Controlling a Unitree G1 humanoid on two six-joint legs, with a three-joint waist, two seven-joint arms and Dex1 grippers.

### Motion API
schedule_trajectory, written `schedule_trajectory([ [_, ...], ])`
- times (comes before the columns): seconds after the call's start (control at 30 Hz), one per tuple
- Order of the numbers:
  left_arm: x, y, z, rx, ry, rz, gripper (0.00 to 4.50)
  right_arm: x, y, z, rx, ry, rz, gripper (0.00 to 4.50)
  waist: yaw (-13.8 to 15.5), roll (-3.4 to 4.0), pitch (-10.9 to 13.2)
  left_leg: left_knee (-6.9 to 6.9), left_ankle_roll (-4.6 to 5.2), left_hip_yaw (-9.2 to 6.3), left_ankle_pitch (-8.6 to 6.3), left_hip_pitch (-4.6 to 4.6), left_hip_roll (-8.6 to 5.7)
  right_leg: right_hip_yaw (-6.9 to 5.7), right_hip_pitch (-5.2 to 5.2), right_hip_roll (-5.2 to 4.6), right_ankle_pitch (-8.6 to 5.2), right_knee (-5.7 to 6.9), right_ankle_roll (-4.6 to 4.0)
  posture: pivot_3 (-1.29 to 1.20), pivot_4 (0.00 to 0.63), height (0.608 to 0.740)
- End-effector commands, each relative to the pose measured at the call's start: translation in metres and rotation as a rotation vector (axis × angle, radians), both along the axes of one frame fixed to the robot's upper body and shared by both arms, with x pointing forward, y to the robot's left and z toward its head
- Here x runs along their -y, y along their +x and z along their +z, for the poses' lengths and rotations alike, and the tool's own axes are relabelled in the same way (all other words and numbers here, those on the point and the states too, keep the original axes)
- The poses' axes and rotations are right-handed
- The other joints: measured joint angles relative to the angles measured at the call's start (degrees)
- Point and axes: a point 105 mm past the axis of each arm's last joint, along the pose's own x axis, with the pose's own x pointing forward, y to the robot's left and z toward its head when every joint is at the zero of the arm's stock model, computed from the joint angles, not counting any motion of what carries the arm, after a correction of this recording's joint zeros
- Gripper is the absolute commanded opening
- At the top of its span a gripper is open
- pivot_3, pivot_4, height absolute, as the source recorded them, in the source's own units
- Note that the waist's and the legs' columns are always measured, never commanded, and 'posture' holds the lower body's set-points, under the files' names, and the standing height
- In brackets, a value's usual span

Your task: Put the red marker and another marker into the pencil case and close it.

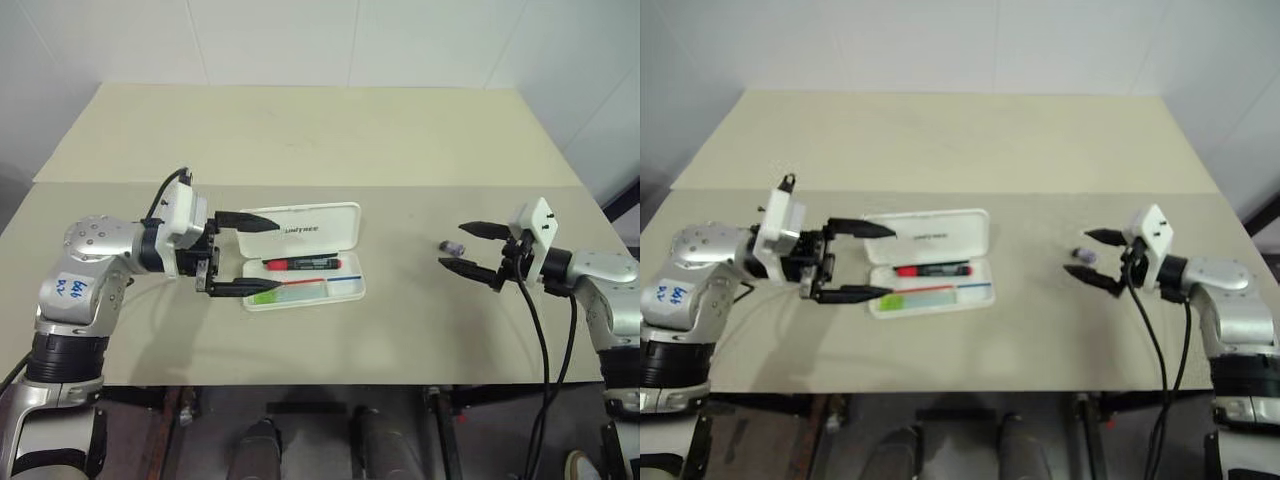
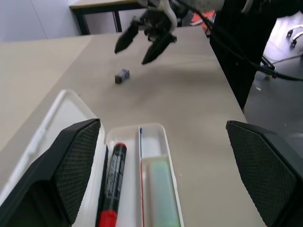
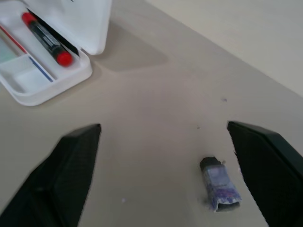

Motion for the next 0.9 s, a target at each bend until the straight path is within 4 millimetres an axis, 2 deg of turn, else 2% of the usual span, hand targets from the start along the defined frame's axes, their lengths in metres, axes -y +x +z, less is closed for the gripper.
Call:
schedule_trajectory([
  [0.03, 0.007, -0.008, 0.022, 0.057, -0.035, -0.025, 4.47, 0.016, 0.009, -0.001, 0.001, -0.052, -0.023, 4.50, -0.59, 0.00, 0.00, 0.00, 0.00, 0.00, 0.00, 0.00, 0.00, 0.00, 0.00, 0.00, 0.01, 0.00, 0.01, 0.00, 0.150, 0.740],
  [0.13, 0.010, -0.008, 0.026, 0.061, -0.044, -0.023, 4.47, 0.019, 0.018, -0.003, -0.013, -0.046, -0.030, 4.50, -1.06, 0.06, 0.04, -0.04, -0.01, 0.00, 0.01, 0.02, 0.00, 0.01, 0.00, 0.00, 0.07, 0.04, 0.15, 0.00, 0.150, 0.740],
  [0.23, 0.013, -0.009, 0.028, 0.061, -0.051, -0.024, 4.47, 0.021, 0.026, -0.010, -0.041, -0.056, -0.054, 4.50, -1.63, 0.07, 0.04, -0.09, -0.02, 0.00, 0.01, 0.04, 0.00, 0.01, -0.02, 0.01, 0.34, 0.05, 0.67, 0.00, 0.150, 0.740],
  [0.33, 0.015, -0.010, 0.030, 0.063, -0.052, -0.026, 4.47, 0.020, 0.032, -0.014, -0.051, -0.058, -0.061, 4.50, -2.16, 0.07, 0.04, -0.12, -0.03, -0.01, 0.01, 0.03, 0.00, 0.01, -0.02, 0.01, 0.35, 0.04, 0.69, 0.00, 0.150, 0.740],
  [0.63, 0.015, -0.009, 0.031, 0.074, -0.053, -0.020, 4.47, 0.002, 0.044, -0.031, -0.076, -0.045, -0.075, 4.50, -2.51, 0.10, 0.06, -0.16, -0.04, -0.01, 0.02, 0.04, 0.00, 0.02, -0.02, 0.02, 0.34, 0.05, 0.71, 0.00, 0.150, 0.740],
  [0.73, 0.016, -0.009, 0.030, 0.076, -0.054, -0.019, 4.50, 0.001, 0.047, -0.032, -0.073, -0.029, -0.091, 3.91, -2.57, 0.10, 0.06, -0.15, -0.06, -0.01, 0.02, 0.04, 0.00, 0.04, -0.01, 0.02, 0.35, 0.05, 0.73, 0.00, 0.150, 0.740],
  [0.9, 0.016, -0.009, 0.030, 0.082, -0.055, -0.019, 4.50, 0.000, 0.047, -0.034, -0.077, -0.019, -0.095, 2.13, -2.54, 0.10, 0.06, -0.12, -0.12, -0.01, 0.06, 0.07, 0.00, 0.07, 0.01, 0.04, 0.37, 0.11, 0.77, 0.00, 0.150, 0.740],
])
